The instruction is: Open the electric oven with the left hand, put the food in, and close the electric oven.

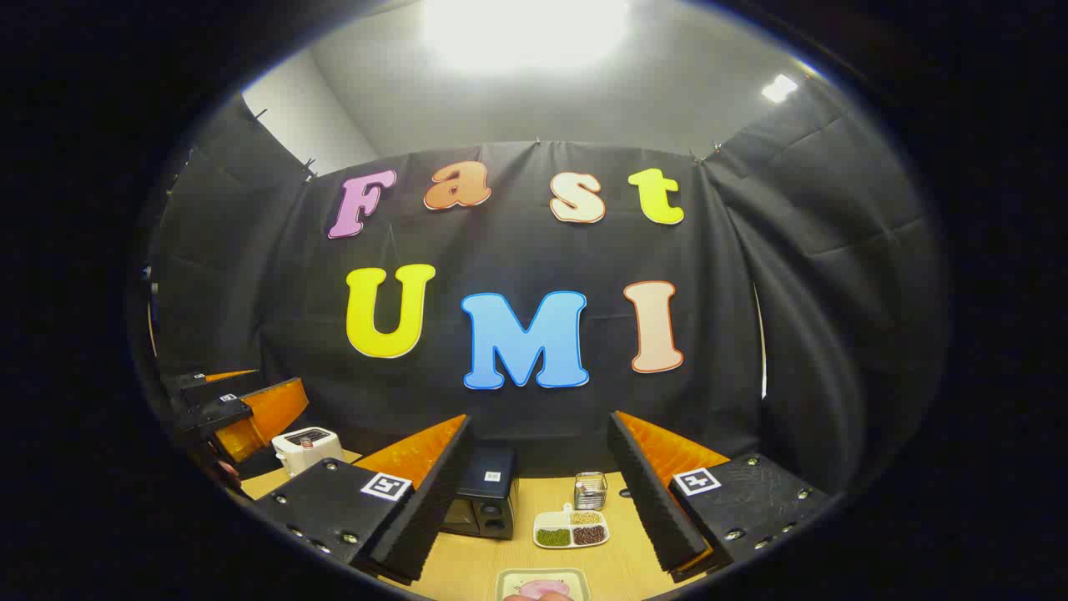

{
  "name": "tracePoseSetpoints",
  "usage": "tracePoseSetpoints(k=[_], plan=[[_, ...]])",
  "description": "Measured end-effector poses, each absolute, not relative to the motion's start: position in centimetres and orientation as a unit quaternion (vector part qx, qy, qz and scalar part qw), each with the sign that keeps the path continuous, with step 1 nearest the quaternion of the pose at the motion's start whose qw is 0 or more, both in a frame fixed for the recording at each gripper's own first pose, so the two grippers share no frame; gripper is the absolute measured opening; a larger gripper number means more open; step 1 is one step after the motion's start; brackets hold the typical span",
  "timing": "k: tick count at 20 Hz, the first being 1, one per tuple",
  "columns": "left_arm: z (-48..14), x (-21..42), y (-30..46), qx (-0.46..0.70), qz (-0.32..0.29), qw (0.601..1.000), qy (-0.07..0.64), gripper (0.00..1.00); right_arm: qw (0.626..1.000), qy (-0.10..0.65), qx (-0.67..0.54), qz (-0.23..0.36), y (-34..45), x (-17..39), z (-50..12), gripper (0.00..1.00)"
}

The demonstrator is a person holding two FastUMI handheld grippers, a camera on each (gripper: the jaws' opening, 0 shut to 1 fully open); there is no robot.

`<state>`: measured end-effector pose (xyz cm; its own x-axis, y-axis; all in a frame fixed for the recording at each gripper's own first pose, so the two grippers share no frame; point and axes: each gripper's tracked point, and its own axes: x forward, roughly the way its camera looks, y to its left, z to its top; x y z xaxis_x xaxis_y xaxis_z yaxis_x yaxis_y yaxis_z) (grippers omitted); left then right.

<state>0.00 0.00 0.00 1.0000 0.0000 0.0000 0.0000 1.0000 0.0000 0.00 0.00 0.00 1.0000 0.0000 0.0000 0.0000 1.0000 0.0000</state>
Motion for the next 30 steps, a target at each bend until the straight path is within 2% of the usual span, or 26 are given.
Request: tracePoseSetpoints(k=[9,20,24,30], plan=[[-1.1,2.4,1.3,-0.015,0.022,1.000,0.003,0.97,1.000,-0.001,-0.011,0.026,1.6,2.9,-0.2,0.99],[-2.8,3.9,0.5,-0.005,0.008,1.000,0.015,0.98,1.000,0.019,0.018,-0.011,-1.5,4.0,-1.9,0.99],[-4.9,4.8,0.3,0.005,-0.002,0.999,0.037,0.98,0.999,0.036,0.025,-0.030,-2.9,4.1,-3.1,0.98],[-11.5,8.7,0.1,0.000,-0.018,0.994,0.107,0.98,0.996,0.066,0.023,-0.048,-4.5,3.8,-5.1,0.99]])
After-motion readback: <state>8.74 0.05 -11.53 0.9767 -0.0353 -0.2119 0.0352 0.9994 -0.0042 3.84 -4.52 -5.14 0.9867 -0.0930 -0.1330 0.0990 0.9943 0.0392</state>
